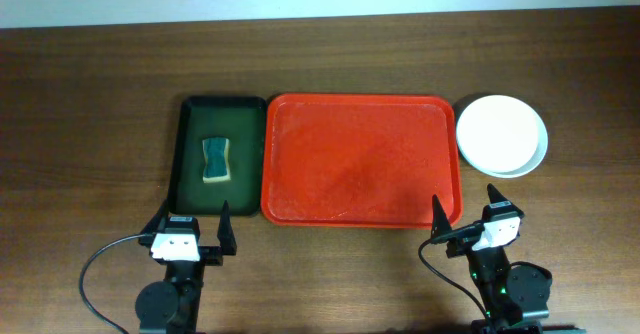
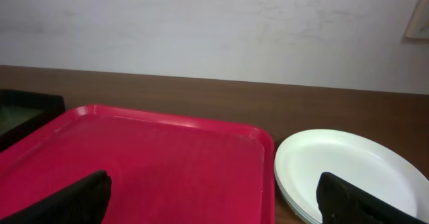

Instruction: Clean dirty plates on tray and stack at the side

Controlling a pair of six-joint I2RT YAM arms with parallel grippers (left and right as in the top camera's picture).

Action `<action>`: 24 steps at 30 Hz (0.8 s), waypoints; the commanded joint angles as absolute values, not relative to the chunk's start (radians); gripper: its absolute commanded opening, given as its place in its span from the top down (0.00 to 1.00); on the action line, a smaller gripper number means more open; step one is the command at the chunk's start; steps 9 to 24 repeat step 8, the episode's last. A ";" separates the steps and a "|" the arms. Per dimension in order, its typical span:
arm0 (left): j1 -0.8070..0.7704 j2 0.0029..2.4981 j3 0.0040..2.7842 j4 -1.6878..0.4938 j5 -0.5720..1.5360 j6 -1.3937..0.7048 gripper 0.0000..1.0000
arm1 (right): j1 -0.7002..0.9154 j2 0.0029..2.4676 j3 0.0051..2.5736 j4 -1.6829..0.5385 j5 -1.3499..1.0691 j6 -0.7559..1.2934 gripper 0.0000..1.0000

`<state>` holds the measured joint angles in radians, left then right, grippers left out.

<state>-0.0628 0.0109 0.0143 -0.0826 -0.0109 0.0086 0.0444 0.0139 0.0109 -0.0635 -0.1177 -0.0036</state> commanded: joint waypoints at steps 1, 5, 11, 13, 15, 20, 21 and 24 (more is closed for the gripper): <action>-0.063 0.006 0.009 -0.084 -0.004 0.031 0.01 | 0.038 0.006 0.006 -0.068 -0.120 -0.007 0.02; -0.063 0.006 0.009 -0.084 -0.004 0.031 0.00 | 0.038 0.006 0.006 -0.068 -0.120 -0.007 0.01; -0.063 0.006 0.009 -0.084 -0.004 0.031 0.01 | 0.038 0.006 0.006 -0.068 -0.120 -0.007 0.02; -0.063 0.006 0.009 -0.084 -0.004 0.031 0.01 | 0.038 0.006 0.006 -0.068 -0.120 -0.007 0.02; -0.063 0.006 0.009 -0.084 -0.004 0.031 0.01 | 0.038 0.006 0.006 -0.068 -0.120 -0.007 0.02; -0.063 0.006 0.009 -0.084 -0.004 0.031 0.01 | 0.038 0.006 0.006 -0.068 -0.120 -0.007 0.02; -0.063 0.006 0.009 -0.084 -0.004 0.031 0.01 | 0.038 0.006 0.006 -0.068 -0.120 -0.007 0.02; -0.063 0.006 0.009 -0.084 -0.004 0.031 0.01 | 0.038 0.006 0.006 -0.068 -0.120 -0.007 0.02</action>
